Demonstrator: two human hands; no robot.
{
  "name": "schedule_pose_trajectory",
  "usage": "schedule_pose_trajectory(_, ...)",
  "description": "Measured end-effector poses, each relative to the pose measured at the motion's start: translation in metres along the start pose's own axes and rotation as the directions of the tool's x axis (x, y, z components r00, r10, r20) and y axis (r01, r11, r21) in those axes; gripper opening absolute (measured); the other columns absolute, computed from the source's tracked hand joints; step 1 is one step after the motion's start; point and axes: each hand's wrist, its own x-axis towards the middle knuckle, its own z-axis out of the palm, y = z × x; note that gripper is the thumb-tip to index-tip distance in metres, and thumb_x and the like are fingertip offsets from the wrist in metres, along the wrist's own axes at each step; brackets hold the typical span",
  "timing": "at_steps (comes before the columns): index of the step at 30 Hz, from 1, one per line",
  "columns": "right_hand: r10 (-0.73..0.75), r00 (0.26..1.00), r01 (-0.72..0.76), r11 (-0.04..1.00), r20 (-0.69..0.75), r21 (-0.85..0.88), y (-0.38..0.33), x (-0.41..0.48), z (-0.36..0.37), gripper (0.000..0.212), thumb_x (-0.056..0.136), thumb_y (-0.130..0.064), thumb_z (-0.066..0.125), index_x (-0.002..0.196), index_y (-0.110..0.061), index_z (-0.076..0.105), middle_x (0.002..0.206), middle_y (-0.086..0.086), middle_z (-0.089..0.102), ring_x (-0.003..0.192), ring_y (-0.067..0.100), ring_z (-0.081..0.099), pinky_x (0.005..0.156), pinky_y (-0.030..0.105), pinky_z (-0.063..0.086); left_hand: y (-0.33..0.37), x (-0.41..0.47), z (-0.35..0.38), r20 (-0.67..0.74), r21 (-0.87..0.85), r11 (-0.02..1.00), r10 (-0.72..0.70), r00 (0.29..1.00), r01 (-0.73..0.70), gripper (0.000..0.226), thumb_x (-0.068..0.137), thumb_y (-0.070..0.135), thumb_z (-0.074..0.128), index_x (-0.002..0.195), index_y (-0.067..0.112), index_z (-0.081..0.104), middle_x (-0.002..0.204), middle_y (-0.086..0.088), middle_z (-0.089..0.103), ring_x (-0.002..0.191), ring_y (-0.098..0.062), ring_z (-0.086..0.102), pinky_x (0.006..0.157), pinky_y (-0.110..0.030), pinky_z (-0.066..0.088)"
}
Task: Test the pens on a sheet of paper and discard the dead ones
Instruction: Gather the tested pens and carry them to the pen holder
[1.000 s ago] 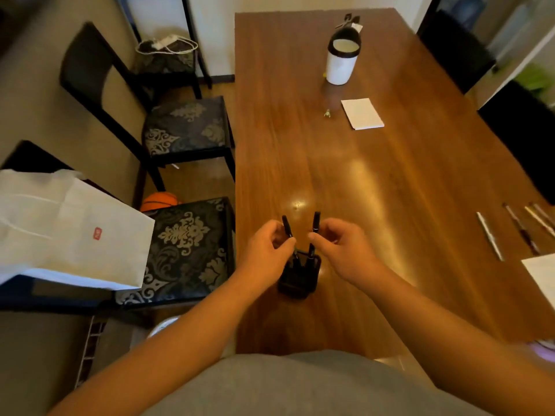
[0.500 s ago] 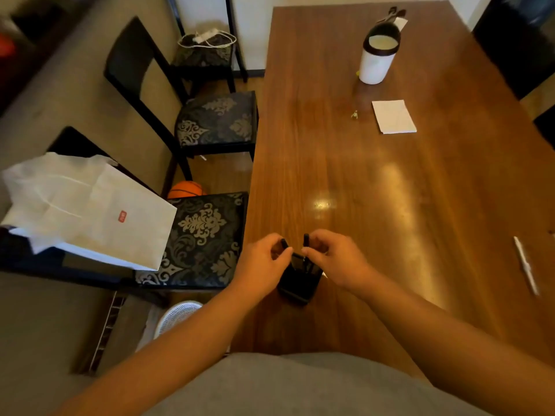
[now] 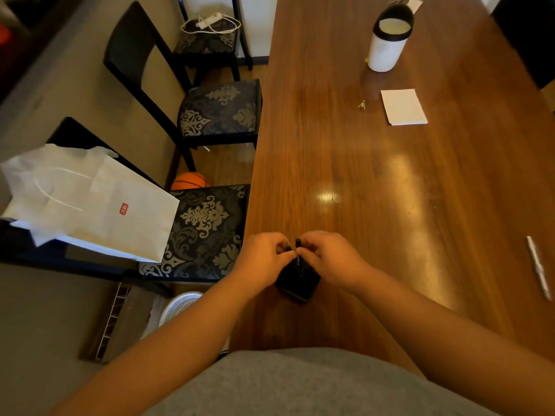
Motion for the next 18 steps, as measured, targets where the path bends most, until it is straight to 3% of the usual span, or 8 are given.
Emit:
schedule_pose_trajectory(7, -0.071, 0.997, 0.071, 0.997, 0.011, -0.043, 0.0043, 0.0024, 0.0021, 0.013, 0.096, -0.027, 0.056, 0.097, -0.017, 0.065, 0.089, -0.003, 0.060, 0.080, 0.014, 0.056, 0.071, 0.037, 0.051, 0.0025, 0.0065, -0.0041, 0.060, 0.161, 0.986, 0.043, 0.997, -0.052, 0.015, 0.087, 0.038, 0.068, 0.081, 0.024, 0.066, 0.075, 0.007, 0.062, 0.070, -0.010, 0.058, 0.057, -0.027, 0.045)
schedule_pose_trajectory(12, -0.059, 0.998, 0.060, 0.997, 0.036, -0.045, 0.0074, 0.0047, 0.0047, 0.020, 0.097, -0.030, 0.056, 0.107, -0.018, 0.068, 0.095, -0.002, 0.062, 0.086, 0.015, 0.058, 0.076, 0.037, 0.052, 0.0004, 0.0086, -0.0051, 0.094, 0.121, 0.992, 0.018, 0.995, -0.029, 0.011, 0.084, 0.030, 0.072, 0.086, 0.030, 0.061, 0.077, 0.012, 0.061, 0.073, -0.006, 0.059, 0.053, -0.018, 0.039)
schedule_pose_trajectory(18, -0.059, 0.998, 0.059, 0.998, 0.029, -0.030, 0.0102, 0.0059, 0.0073, 0.020, 0.096, -0.031, 0.057, 0.109, -0.020, 0.069, 0.096, -0.005, 0.062, 0.087, 0.013, 0.058, 0.076, 0.035, 0.052, -0.0034, 0.0072, -0.0036, 0.094, 0.055, 0.998, 0.010, 0.995, -0.015, 0.019, 0.081, 0.029, 0.076, 0.096, 0.025, 0.064, 0.080, 0.009, 0.062, 0.074, -0.008, 0.060, 0.060, -0.024, 0.050)
